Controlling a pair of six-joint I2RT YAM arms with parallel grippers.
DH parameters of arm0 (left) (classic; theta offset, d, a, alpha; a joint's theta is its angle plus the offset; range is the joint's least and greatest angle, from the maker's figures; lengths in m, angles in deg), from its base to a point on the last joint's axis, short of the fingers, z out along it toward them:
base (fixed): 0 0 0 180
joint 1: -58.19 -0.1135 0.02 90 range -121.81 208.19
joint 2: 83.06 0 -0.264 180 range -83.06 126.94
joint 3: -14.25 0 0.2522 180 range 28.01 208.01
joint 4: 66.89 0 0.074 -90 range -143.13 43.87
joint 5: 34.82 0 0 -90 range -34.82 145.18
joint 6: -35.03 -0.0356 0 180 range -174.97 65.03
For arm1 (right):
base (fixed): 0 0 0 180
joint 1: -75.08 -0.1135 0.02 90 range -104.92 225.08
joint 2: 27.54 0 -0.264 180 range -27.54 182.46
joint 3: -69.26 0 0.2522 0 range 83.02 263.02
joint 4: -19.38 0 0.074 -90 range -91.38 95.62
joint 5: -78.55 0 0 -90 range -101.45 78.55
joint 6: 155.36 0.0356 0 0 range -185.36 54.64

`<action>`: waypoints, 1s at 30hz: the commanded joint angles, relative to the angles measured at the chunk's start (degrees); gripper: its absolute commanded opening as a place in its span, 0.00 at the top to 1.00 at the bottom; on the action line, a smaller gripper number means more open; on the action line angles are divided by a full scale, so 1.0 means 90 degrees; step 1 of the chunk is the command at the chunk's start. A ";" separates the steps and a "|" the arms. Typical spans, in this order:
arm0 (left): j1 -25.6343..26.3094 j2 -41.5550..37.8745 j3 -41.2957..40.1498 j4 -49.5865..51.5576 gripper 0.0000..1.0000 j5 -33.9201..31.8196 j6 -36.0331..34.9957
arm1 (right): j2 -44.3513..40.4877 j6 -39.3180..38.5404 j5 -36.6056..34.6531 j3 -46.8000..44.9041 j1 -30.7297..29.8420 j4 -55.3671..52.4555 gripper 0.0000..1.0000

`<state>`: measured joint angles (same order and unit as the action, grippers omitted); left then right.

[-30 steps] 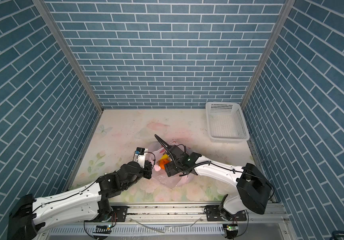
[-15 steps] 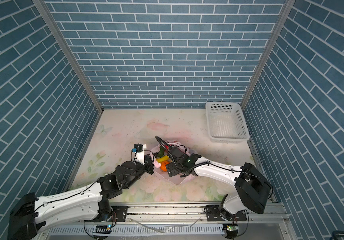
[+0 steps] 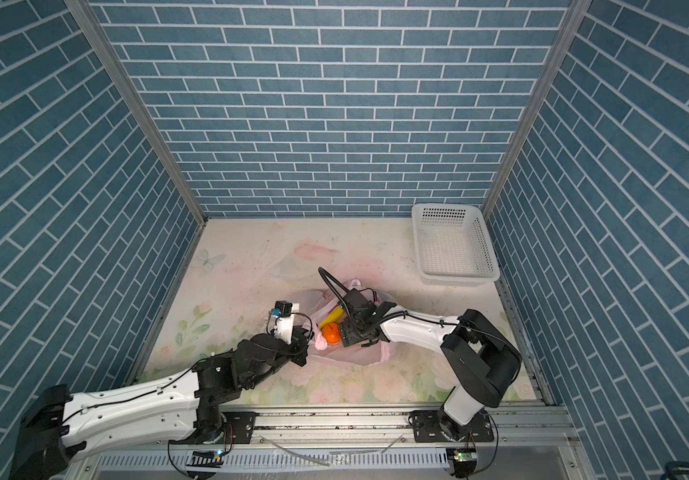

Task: Untie the knot of the plastic bag and take out the fruit
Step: Pick up the fruit from the plastic bag.

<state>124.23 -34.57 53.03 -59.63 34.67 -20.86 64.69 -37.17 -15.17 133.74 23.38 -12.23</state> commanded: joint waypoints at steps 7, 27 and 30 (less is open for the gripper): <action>0.0061 0.0168 0.0087 0.0775 0.96 -0.0277 0.0049 | 0.0089 0.0130 -0.0042 0.0029 0.0040 0.0132 0.37; 0.0304 0.0844 0.0261 0.0802 0.96 -0.0399 -0.0001 | -0.1399 0.0355 0.0117 -0.0443 -0.0577 -0.0122 0.60; 0.0312 0.0753 0.0112 0.0801 0.96 -0.0353 0.0029 | -0.1599 0.0540 0.0102 -0.0313 -0.0705 -0.0428 0.61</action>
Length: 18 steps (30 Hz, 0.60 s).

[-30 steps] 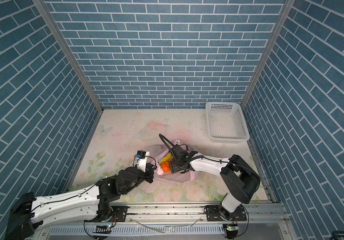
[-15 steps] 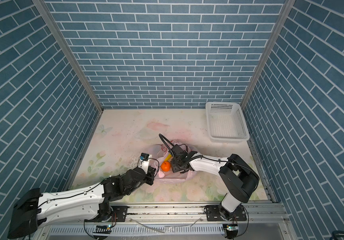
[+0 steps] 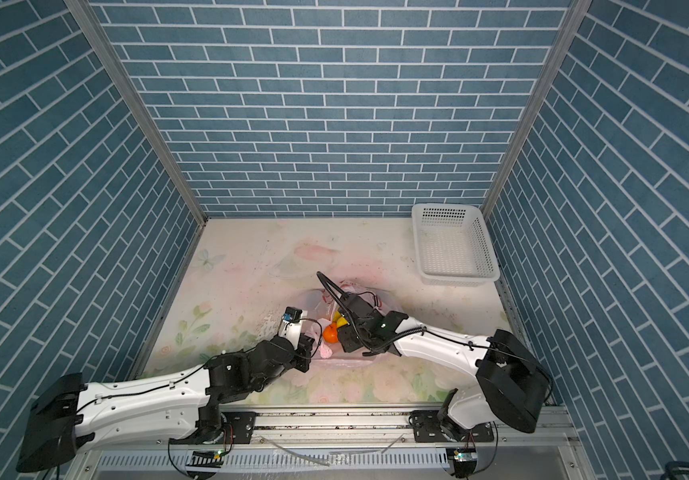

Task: Untie the knot of the plastic bag and take out the fruit
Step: Pick up the fruit from the plastic bag.

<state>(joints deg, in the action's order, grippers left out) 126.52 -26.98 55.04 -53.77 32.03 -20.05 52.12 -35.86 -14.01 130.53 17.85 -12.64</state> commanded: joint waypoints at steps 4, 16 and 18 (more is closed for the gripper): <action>0.0054 -0.0254 -0.0189 0.0163 0.96 0.0013 -0.0033 | -0.0555 0.0496 -0.0072 0.0322 -0.0287 -0.0917 0.61; 0.0054 -0.0036 -0.0353 -0.0677 0.96 -0.0405 -0.0220 | -0.1180 0.0216 0.0311 0.1353 -0.0389 -0.2319 0.62; 0.0054 -0.0041 -0.0335 -0.0695 0.96 -0.0473 -0.0251 | -0.1349 0.0189 0.0238 0.1479 -0.0389 -0.2430 0.62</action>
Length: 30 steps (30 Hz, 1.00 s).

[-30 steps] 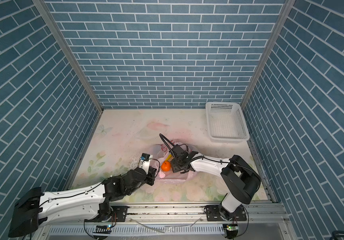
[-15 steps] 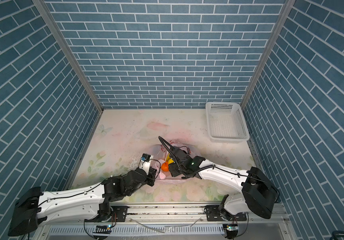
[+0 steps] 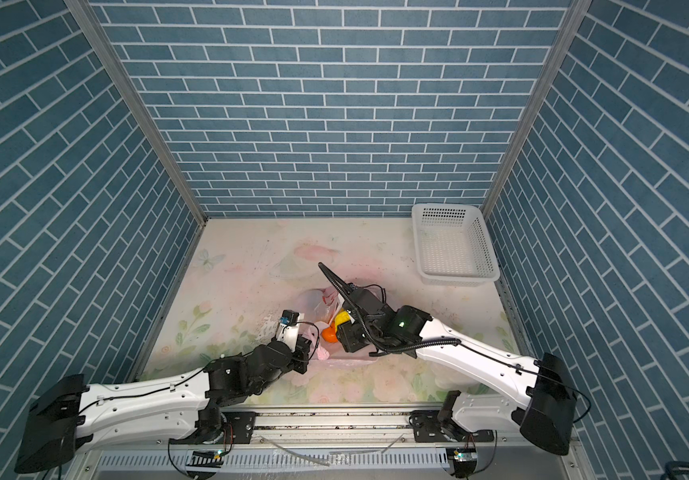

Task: Untie the knot of the plastic bag and take out the fruit
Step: Pick up the fruit from the plastic bag, then place the fruit in the basket.

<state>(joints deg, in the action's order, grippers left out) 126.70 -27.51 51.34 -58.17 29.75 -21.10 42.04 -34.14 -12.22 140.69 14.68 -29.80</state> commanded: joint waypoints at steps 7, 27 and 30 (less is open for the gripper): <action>0.0035 -0.0151 0.0059 -0.0178 0.96 -0.0348 -0.0265 | -0.0486 -0.0445 -0.0453 0.1451 0.0335 -0.1052 0.63; 0.0089 -0.0794 0.0179 -0.0224 0.93 -0.1340 -0.1634 | 0.0792 -0.1566 0.0601 0.1939 0.4967 0.0234 0.67; 0.0089 -0.0633 0.0196 -0.0400 0.93 -0.1138 -0.1696 | 0.1289 -0.1709 0.0882 0.1872 0.5480 0.0675 0.67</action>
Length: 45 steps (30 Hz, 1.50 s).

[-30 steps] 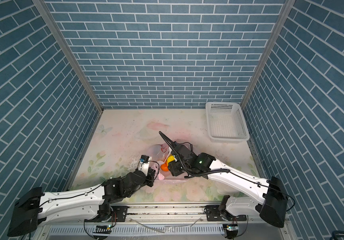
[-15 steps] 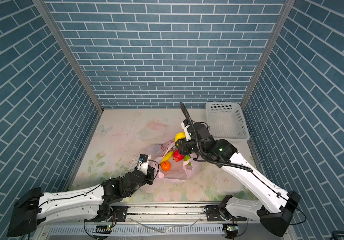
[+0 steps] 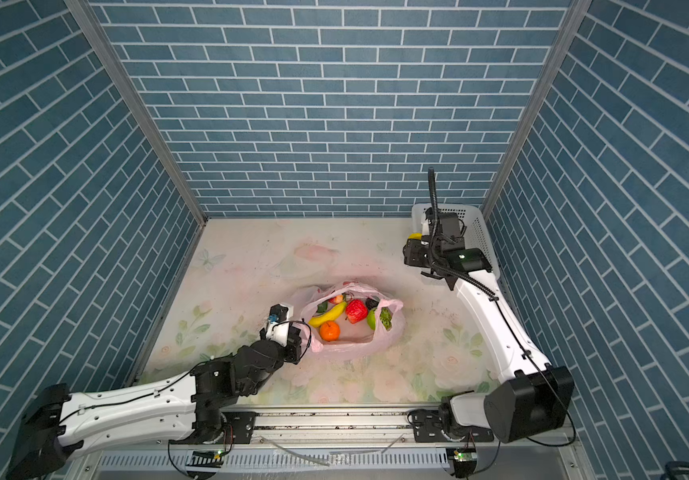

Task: Untie the knot of the plastic bag and take out the fruit
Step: Place the fruit in the basket, then pick up the fruit from the plastic bag.

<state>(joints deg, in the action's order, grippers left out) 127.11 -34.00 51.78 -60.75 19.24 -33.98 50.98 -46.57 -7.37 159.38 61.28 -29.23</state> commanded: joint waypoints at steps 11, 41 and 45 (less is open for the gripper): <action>0.0044 0.0013 0.0127 -0.0507 0.92 0.0106 -0.0575 | 0.2410 -0.0475 0.0573 0.0162 0.1375 0.1597 0.68; 0.0027 -0.0232 -0.0242 -0.0963 0.92 0.0376 -0.0278 | 0.2310 -0.0495 0.0215 0.1053 0.1030 -0.0460 0.22; 0.0027 -0.0217 -0.0204 -0.0936 0.92 0.0386 -0.0347 | 0.1784 -0.0477 0.0770 0.1334 0.0699 -0.0776 0.22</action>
<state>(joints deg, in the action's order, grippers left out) 127.11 -36.05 50.29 -68.05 22.28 -37.19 71.77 -49.81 -3.79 167.77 69.58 -32.07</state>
